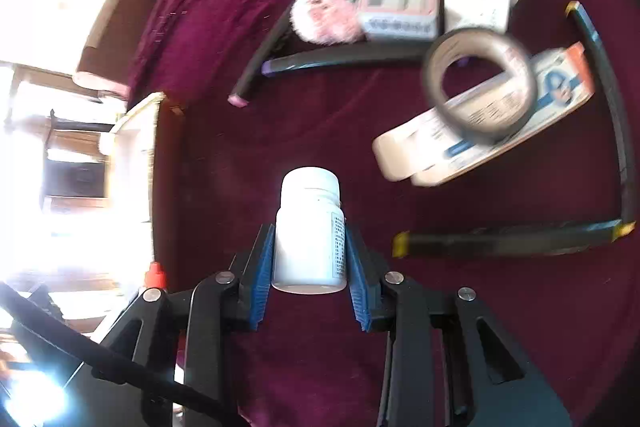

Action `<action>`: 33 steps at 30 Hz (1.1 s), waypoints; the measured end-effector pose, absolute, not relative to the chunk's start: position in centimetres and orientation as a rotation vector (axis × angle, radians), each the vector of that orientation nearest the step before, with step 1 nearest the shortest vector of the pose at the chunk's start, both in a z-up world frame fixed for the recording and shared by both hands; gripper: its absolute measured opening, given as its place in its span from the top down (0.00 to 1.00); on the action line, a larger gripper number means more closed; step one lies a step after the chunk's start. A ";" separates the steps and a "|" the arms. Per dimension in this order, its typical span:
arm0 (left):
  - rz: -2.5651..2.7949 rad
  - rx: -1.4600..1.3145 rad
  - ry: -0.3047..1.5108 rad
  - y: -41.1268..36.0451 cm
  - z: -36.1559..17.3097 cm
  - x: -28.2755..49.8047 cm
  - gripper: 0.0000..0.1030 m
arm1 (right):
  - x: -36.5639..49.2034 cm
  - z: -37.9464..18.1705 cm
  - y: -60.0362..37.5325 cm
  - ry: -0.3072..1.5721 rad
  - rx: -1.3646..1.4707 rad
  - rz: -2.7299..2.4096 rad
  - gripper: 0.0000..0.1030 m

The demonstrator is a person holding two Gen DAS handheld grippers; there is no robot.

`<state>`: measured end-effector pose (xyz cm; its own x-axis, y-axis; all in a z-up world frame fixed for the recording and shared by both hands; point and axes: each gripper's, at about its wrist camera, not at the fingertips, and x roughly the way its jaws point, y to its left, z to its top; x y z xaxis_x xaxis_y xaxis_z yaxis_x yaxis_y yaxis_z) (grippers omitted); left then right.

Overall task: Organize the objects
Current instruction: 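Grasp the white pill bottle with the right gripper while the left gripper lifts its bottle, then carry both bottles into the tray and open both grippers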

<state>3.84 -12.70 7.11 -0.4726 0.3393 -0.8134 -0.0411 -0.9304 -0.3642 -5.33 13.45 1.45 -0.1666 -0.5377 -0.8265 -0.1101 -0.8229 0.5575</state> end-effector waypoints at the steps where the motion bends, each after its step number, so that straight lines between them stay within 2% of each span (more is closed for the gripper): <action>1: 2.482 -1.473 -0.454 -13.3 7.3 4.0 0.78 | -5.2 1.5 13.2 -0.773 1.796 -2.042 0.69; 5: 2.500 -1.473 -0.505 -15.8 8.1 4.6 0.78 | -5.1 2.2 11.5 -0.867 1.744 -1.949 0.69; 11: 2.551 -1.453 -0.573 -20.6 10.0 4.3 0.78 | -6.1 4.1 7.9 -0.873 1.680 -1.901 0.69; 18: 2.629 -1.437 -0.475 -25.7 10.8 0.2 0.78 | -9.3 5.6 0.4 -0.863 1.639 -1.818 0.69; 28: 2.619 -1.522 -0.477 -30.0 5.9 -7.8 0.78 | -14.9 2.4 -11.5 -0.873 1.713 -1.804 0.69; 33: 2.632 -1.562 -0.445 -31.6 3.9 -9.5 0.78 | -16.3 0.7 -14.0 -0.849 1.759 -1.867 0.69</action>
<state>-9.46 -31.58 3.94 -0.4893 0.1867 -0.8519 0.1038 -0.9574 -0.2695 -16.29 -13.96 0.72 -0.0976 -0.6836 -0.7233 -0.0960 -0.7169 0.6905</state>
